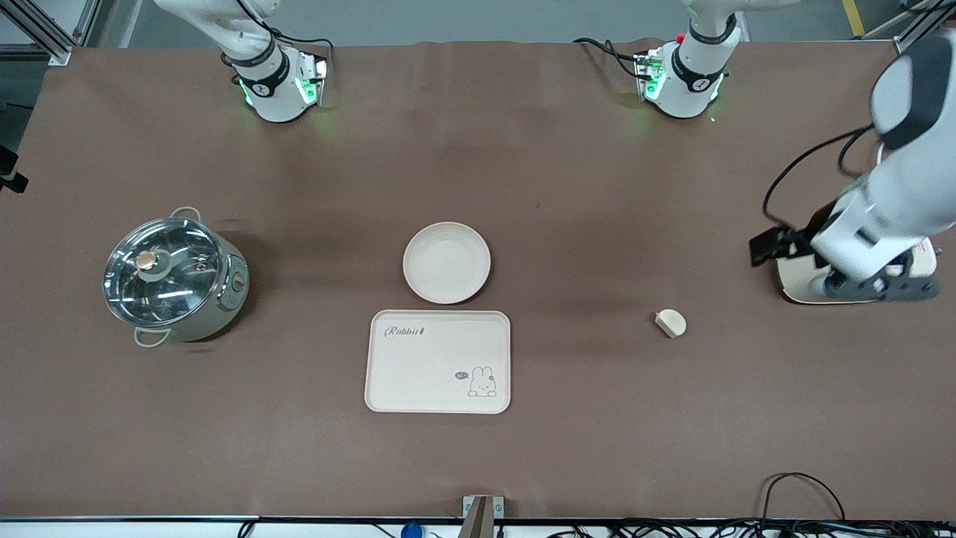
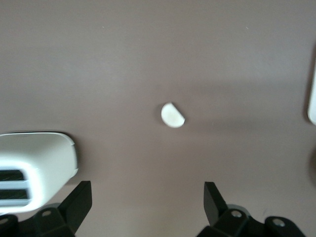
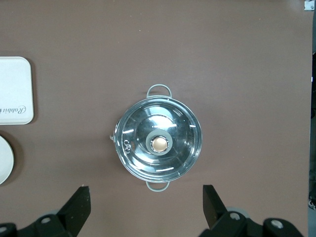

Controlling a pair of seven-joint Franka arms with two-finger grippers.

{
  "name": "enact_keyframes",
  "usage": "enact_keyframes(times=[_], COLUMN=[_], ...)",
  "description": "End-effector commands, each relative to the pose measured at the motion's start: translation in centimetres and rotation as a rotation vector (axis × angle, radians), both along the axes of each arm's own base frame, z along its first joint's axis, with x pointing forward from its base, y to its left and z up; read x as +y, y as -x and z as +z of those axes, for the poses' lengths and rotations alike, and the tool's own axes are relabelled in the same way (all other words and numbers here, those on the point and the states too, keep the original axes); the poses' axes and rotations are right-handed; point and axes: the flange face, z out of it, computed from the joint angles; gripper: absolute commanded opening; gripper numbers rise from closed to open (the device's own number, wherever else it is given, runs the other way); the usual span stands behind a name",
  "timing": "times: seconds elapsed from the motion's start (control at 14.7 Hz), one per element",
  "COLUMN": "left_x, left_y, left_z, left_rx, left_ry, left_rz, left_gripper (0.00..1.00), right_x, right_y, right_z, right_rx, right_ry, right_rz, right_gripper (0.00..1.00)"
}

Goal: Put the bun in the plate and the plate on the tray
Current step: 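Reach the left gripper down to the pale bun and grasp it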

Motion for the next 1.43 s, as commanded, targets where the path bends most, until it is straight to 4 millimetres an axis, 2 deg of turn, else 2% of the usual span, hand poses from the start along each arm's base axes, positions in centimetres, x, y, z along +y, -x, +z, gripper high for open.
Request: enact_keyframes(times=[0.0,0.14,0.27,0.54,0.75,0.88,1.09,1.22,1.36], left_x=[-2.7,-3.4,-2.6,-2.5,-3.1,-3.5,-3.4,-3.6,-3.8], left_y=[-2.1,-3.0,-3.1,-1.1,-0.7,-0.6,-0.3,-0.2,-0.2], left_z=[-5.8,-10.3,-14.4,-22.2,-27.1,-29.0,-30.7,-31.3,-31.4], left_rx=[0.021,0.02,0.004,-0.03,-0.019,-0.012,-0.023,-0.023,-0.02], left_ry=[-0.007,-0.003,0.008,0.018,0.023,0.011,-0.061,-0.078,-0.079], left_rz=[0.142,0.227,0.255,0.359,0.423,0.457,0.436,0.436,0.447], left_gripper=[1.0,1.0,1.0,1.0,0.99,0.94,0.84,0.8,0.7], right_x=[-0.5,-0.3,-0.1,0.3,0.9,1.8,3.1,3.2,3.4], right_y=[0.3,0.4,0.5,0.3,0.5,0.4,0.3,0.4,0.5], right_z=[0.7,1.6,1.5,1.6,1.8,1.9,2.0,2.5,2.7], right_rx=[-0.016,-0.034,-0.026,-0.035,-0.027,-0.032,-0.034,-0.044,-0.045], right_ry=[0.004,0.004,-0.004,-0.004,-0.006,-0.005,-0.006,-0.004,-0.004], right_rz=[-0.006,-0.004,-0.005,0.001,0.015,0.033,0.055,0.058,0.064], right_gripper=[1.0,1.0,1.0,1.0,1.0,1.0,1.0,1.0,1.0])
